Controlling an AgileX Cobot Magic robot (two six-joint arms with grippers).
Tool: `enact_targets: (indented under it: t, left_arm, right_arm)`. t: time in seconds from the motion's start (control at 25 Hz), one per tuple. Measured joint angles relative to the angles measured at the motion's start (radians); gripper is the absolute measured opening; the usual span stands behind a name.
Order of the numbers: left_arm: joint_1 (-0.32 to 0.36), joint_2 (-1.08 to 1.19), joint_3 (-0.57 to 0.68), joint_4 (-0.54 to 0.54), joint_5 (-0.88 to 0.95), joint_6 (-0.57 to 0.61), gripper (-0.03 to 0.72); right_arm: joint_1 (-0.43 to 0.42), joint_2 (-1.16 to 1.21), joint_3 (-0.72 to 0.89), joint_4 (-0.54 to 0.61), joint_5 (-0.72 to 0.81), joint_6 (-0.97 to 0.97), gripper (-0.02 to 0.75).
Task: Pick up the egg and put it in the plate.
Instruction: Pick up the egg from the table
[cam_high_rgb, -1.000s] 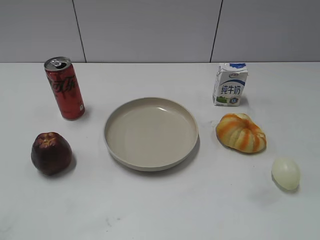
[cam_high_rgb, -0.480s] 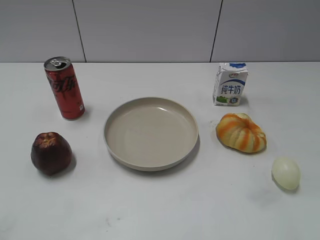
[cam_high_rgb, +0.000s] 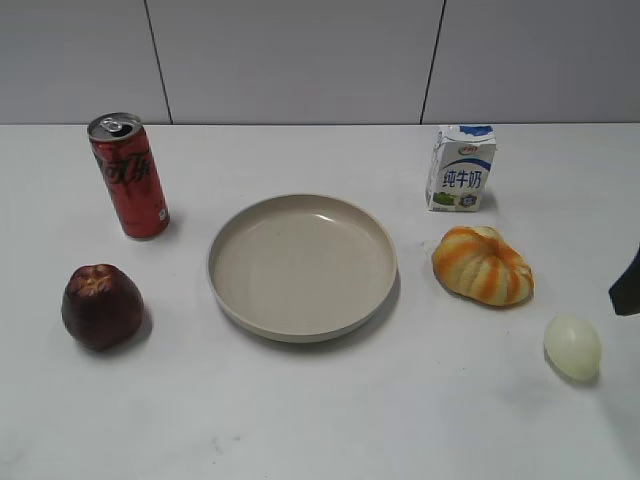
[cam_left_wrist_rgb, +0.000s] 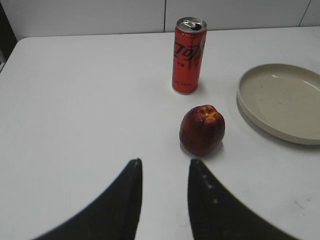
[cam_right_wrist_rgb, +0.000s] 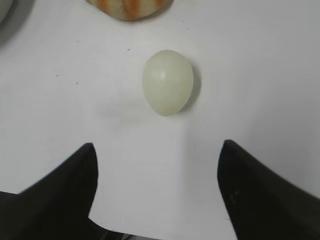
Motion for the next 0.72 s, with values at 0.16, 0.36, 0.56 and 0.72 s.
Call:
enact_targets:
  t: [0.16,0.36,0.56,0.72]
  left_arm:
    - [0.000,0.000,0.000,0.000,0.000,0.000,0.231]
    - [0.000,0.000,0.000,0.000,0.000,0.000,0.231]
    - [0.000,0.000,0.000,0.000,0.000,0.000,0.231]
    - [0.000,0.000,0.000,0.000,0.000,0.000,0.231]
  right_arm:
    - [0.000,0.159,-0.041,0.001,-0.018,-0.009,0.587]
    - [0.021,0.308,-0.043,-0.018,-0.082,-0.011,0.587]
    - [0.112,0.397,-0.051,-0.094,-0.164,0.035,0.587]
    - [0.139,0.429,-0.068,-0.195,-0.207,0.145,0.587]
